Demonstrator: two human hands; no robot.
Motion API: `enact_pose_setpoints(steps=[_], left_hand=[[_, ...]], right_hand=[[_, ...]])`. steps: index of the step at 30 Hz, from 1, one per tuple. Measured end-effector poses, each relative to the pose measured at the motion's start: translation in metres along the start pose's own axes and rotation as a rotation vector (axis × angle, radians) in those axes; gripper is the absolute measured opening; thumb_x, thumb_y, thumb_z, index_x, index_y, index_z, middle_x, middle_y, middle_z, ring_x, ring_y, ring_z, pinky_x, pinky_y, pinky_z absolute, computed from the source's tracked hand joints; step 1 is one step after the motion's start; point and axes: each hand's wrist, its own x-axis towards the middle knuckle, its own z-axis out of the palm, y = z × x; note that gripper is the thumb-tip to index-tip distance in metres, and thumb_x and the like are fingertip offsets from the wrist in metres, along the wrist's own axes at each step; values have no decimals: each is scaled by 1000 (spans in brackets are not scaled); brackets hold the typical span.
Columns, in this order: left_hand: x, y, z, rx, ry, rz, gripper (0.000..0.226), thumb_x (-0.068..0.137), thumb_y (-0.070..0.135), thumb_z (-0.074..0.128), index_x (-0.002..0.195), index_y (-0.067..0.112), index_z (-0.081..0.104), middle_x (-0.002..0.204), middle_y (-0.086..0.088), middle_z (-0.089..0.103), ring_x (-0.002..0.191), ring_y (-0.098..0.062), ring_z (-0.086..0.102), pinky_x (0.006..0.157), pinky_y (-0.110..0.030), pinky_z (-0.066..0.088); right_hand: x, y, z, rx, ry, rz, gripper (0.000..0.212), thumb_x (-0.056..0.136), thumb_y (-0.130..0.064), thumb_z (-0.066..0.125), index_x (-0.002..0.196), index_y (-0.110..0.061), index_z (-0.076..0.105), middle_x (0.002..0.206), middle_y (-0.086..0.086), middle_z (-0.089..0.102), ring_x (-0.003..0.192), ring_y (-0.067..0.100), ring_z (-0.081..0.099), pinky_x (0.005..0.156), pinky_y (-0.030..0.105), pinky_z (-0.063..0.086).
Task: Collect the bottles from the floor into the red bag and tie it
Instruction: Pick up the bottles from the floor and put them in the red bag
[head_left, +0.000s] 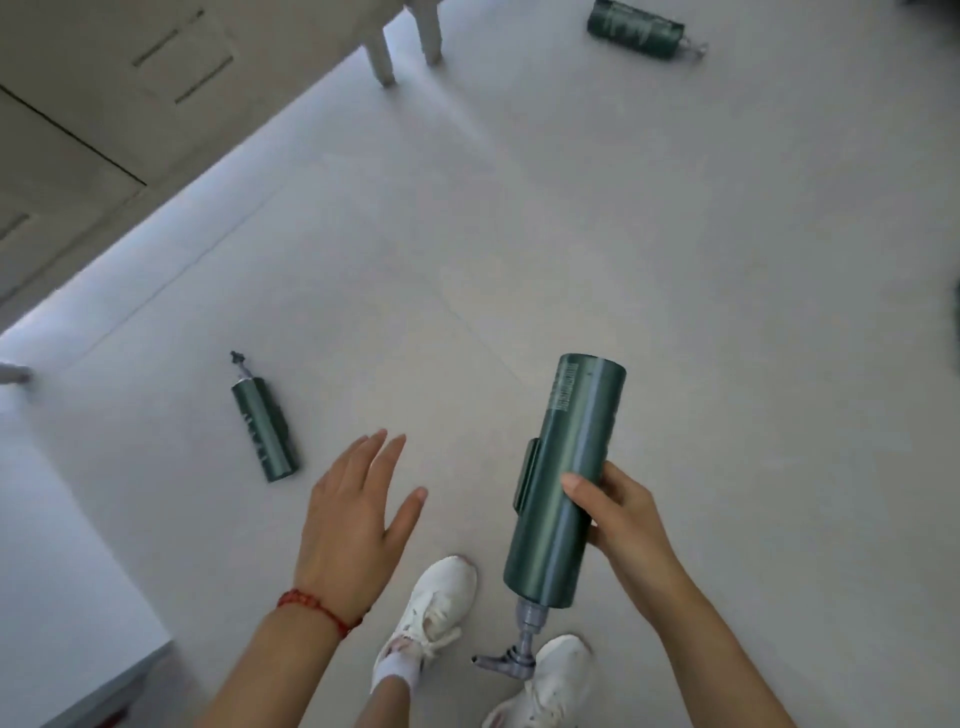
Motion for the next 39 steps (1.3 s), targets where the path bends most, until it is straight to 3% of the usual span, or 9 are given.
enact_pose_setpoints(steps=[5,8,11,18,25,29,31,36,39], left_hand=[[-26,-37,-59,-47,74,-87,60,84,47,33,127,8,50,132,-17,53,122,-35,49,99,-45,37],[-24,-74,-84,-42,66,-135,69,88,56,22,125,7,51,131,-18,54,120,-35,50,97,-48,41],[-13,-116,-106,-49,56,-186,75,89,59,11,125,7,51,130,-19,54,120,-36,50,95,-49,42],[37,-232,-135,-64,153,-288,75,88,59,13,129,6,47,134,-19,50,123,-37,47,99,-46,35],[113,-323,-55,-348,210,-476,50,89,31,52,133,9,42,139,-15,46,128,-30,39,104,-35,28],[156,-369,19,-657,232,-712,52,85,31,59,131,12,44,138,-10,48,124,-25,45,100,-35,35],[169,-394,59,-736,180,-792,57,82,34,63,131,11,44,136,-10,50,121,-25,48,96,-36,39],[175,-433,136,-934,-18,-883,63,73,33,72,127,11,47,127,-13,55,105,-22,55,86,-32,46],[177,-435,164,-951,5,-859,53,70,31,75,116,13,55,112,-10,62,95,-21,59,75,-27,50]], right_hand=[[-19,-49,65,-148,-55,-15,19,80,-19,66,97,-27,64,100,2,71,91,17,68,79,35,57],[-12,-69,105,-216,-77,-21,20,80,-19,66,97,-30,63,99,0,71,91,15,68,78,33,56],[7,-85,147,-266,-85,-10,22,79,-21,67,99,-31,63,99,-2,71,91,13,68,77,32,56],[78,-102,234,-363,-96,-16,20,78,-24,67,95,-33,62,100,-3,70,94,16,66,81,36,53],[171,-57,268,-472,-180,-20,22,74,-28,67,94,-35,61,98,-7,69,90,13,66,74,30,52],[234,-12,273,-532,-228,-26,34,57,-49,64,90,-39,61,87,-16,72,82,7,68,64,21,51],[261,12,272,-542,-253,-26,35,56,-51,64,89,-39,62,87,-22,71,81,3,68,63,20,51],[308,63,268,-556,-299,-3,45,54,-52,65,94,-32,63,90,-16,73,82,8,69,68,26,53],[321,84,269,-554,-328,16,45,55,-51,65,95,-30,64,91,-13,73,84,9,70,65,23,54]])
